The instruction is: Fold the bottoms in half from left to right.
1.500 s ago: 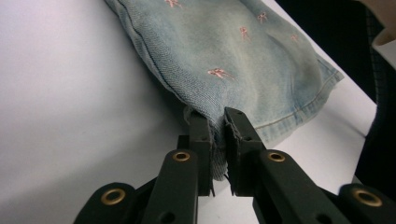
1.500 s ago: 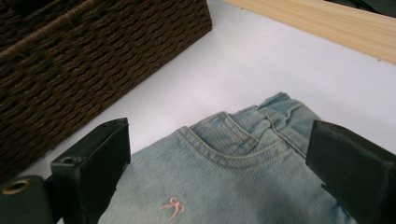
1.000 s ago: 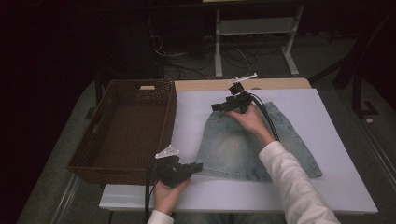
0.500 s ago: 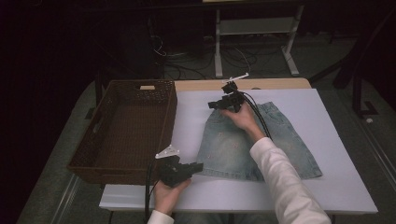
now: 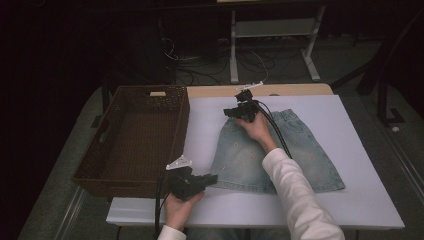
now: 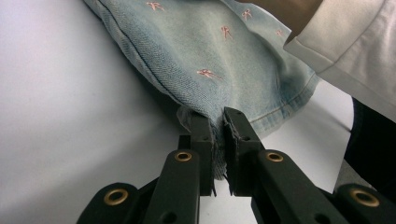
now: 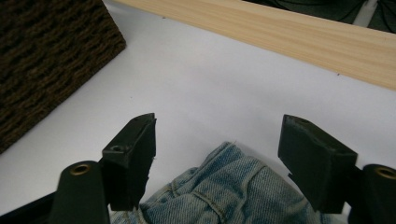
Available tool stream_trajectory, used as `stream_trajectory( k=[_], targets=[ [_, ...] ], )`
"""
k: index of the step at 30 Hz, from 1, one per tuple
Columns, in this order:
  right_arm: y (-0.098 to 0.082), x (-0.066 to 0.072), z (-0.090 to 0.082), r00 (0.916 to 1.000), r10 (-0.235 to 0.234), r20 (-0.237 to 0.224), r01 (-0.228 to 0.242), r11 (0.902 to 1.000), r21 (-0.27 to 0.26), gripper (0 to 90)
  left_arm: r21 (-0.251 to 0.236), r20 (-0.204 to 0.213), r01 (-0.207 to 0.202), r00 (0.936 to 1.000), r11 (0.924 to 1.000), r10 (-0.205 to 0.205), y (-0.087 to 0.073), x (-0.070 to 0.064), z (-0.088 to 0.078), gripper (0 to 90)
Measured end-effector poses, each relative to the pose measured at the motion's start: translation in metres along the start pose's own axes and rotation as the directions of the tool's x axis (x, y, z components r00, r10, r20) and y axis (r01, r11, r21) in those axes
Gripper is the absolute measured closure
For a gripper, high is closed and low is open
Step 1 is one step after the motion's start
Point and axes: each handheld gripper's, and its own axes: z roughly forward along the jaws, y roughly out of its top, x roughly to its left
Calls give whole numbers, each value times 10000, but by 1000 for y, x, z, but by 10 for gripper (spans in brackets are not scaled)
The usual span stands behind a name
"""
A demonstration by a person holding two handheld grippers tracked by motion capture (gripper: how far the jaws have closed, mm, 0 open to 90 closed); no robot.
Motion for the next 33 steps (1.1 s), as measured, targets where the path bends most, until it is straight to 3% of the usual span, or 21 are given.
stream_trajectory(
  k=[10,17,20,27,33],
  targets=[
    [-8,9,16,9972,-507,553,498,9986,171,400,-27,40,17,10000,10000,-16,-1,0,0,825],
    [-14,8,23,9956,-459,822,424,9981,439,456,-17,111,-104,9999,9999,104,-1,-1,1,825],
    [-18,11,23,9932,-611,987,592,9980,227,485,-3,127,-92,9999,10000,92,-1,-1,1,825],
    [-17,10,21,9903,-745,1176,719,9971,258,723,-3,185,-255,9995,9997,255,3,-6,2,826],
    [-14,6,15,9953,-285,923,263,9993,251,834,71,408,-674,9969,9977,671,9,-15,2,830]
  ],
)
